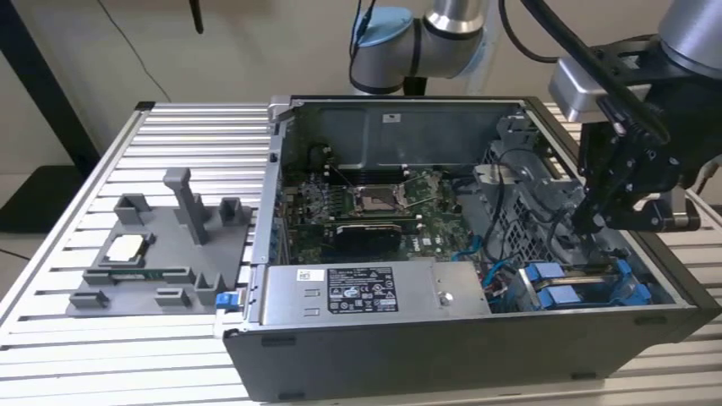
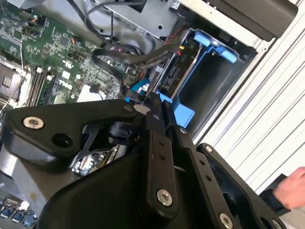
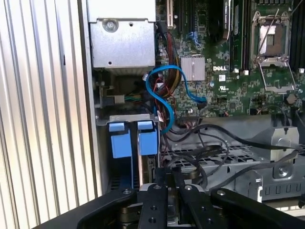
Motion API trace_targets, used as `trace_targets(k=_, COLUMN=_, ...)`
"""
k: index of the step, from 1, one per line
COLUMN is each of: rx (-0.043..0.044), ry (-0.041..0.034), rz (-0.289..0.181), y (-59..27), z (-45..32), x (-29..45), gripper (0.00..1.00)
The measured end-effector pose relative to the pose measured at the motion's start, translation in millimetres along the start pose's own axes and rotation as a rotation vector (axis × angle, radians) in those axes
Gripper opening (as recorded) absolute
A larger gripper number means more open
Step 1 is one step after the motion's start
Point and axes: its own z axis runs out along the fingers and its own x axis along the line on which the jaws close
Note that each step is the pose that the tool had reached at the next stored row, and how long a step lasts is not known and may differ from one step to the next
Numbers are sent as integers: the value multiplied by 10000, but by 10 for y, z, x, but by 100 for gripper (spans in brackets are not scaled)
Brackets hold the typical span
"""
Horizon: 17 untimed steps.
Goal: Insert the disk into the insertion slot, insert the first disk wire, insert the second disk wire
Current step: 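Insert the second disk wire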
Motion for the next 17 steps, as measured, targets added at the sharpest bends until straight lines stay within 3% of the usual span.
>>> trace_targets(k=1, rx=8, ry=22, rz=-27, y=0, z=3, x=3, gripper=16)
trace_targets(k=5, rx=10, ry=228, rz=-177, y=1, z=13, x=6, gripper=16)
trace_targets(k=8, rx=57, ry=327, rz=-237, y=3, z=27, x=8, gripper=16)
trace_targets(k=12, rx=69, ry=333, rz=-240, y=3, z=34, x=9, gripper=16)
trace_targets(k=17, rx=184, ry=320, rz=-252, y=8, z=92, x=17, gripper=16)
